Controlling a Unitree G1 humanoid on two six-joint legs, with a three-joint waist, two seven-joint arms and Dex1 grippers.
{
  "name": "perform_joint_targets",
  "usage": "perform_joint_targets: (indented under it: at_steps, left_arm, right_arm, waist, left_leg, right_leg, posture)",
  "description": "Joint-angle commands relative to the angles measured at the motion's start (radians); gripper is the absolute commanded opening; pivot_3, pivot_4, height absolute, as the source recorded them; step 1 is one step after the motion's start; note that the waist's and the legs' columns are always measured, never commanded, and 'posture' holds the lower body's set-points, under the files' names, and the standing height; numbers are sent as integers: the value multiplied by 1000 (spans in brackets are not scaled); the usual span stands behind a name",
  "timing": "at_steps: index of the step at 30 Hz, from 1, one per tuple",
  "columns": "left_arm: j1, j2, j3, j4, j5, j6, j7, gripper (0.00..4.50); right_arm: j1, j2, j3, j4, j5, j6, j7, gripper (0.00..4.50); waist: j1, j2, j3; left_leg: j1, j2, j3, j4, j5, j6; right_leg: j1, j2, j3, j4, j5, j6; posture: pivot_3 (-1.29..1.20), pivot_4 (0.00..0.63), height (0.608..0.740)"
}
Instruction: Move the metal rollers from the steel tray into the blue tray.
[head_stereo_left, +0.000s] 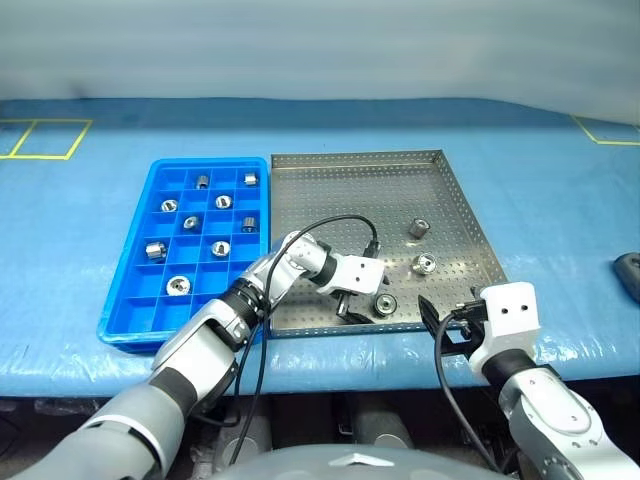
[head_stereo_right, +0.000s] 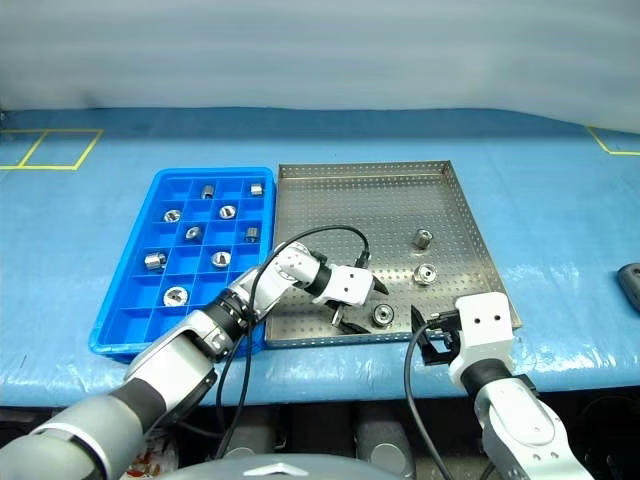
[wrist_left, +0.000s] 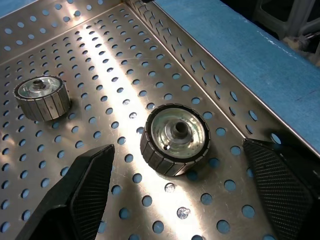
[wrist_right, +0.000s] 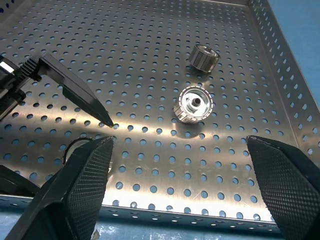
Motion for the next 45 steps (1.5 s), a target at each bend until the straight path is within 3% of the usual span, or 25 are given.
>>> perform_joint_targets:
  at_steps: [1, 3, 9, 10, 15, 18, 23, 27, 35, 45]
  left_arm:
    - [-32, -34, -12, 23, 35, -56, 14, 4311]
    - [-34, -46, -8, 40, 50, -74, 31, 3859]
    - [-29, -64, 9, 63, 68, -104, 52, 1842]
    - [-28, -65, 11, 63, 68, -106, 53, 1763]
    - [-24, -45, 58, 22, 42, -76, 72, 1763]
    - [-10, -44, 159, -50, -32, 37, 119, 1763]
    - [75, -20, 358, -313, -149, 321, 278, 1763]
    - [171, 28, 437, -555, -180, 485, 370, 1763]
    - [376, 117, 604, -994, -214, 782, 581, 1763]
    - [638, 185, 762, -1418, -266, 1087, 743, 1763]
  right_arm:
    - [-6, -10, 4, -41, 14, -23, -19, 4498]
    - [-10, -8, 11, -41, 14, -20, -26, 4500]
    - [-23, -6, 27, -41, 14, -8, -40, 4500]
    - [-25, -6, 27, -41, 15, -7, -41, 4500]
    - [-60, -8, 34, -41, 17, 21, -32, 4500]
    - [-105, -10, 53, -34, 16, 41, -22, 4500]
    - [-252, -31, 122, 38, 20, 53, 31, 4500]
    - [-360, -50, 171, 106, 17, 55, 73, 4500]
    - [-595, -84, 296, 298, 0, -6, 206, 4500]
    - [-743, -47, 448, 477, -43, -107, 333, 4500]
  waist:
    - [0, 0, 0]
    - [0, 0, 0]
    - [-4, 0, 0]
    - [-4, 0, 0]
    - [-4, 0, 0]
    - [-1, 0, 0]
    - [-3, -1, 1]
    - [3, -2, 1]
    - [66, -2, 2]
    - [147, -3, 2]
  left_leg:
    - [0, 0, 0, 0, 0, 0]
    - [0, 0, 0, 0, 0, 1]
    - [0, 0, 0, 0, -1, 1]
    - [0, 0, 0, 0, -1, 1]
    - [0, 0, 0, 0, -1, 1]
    - [0, 0, 0, 0, -1, 1]
    - [1, 0, 0, 0, -1, 1]
    - [2, 0, 0, -1, 0, 1]
    - [2, 0, 0, -2, 0, 1]
    - [1, 0, -1, -2, 0, 1]
  right_leg:
    - [0, 0, 0, 0, 0, 0]
    - [0, 0, 0, -1, 0, 0]
    - [0, 0, 0, 0, 0, 0]
    - [0, 0, 0, 0, 0, 0]
    - [0, 0, 0, 0, 0, 0]
    - [0, 0, 0, 0, 0, 1]
    - [0, 0, 1, 0, 1, 1]
    - [0, 1, 3, 0, 1, 2]
    - [0, 2, 2, 0, 3, 4]
    - [1, 1, 0, -1, 2, 3]
  posture:
    - [-127, 150, 740]
    - [-128, 150, 740]
    - [-122, 150, 740]
    - [-122, 150, 740]
    - [-82, 150, 740]
    - [-56, 150, 740]
    - [-56, 150, 740]
    - [58, 150, 740]
    - [231, 150, 740]
    - [402, 150, 740]
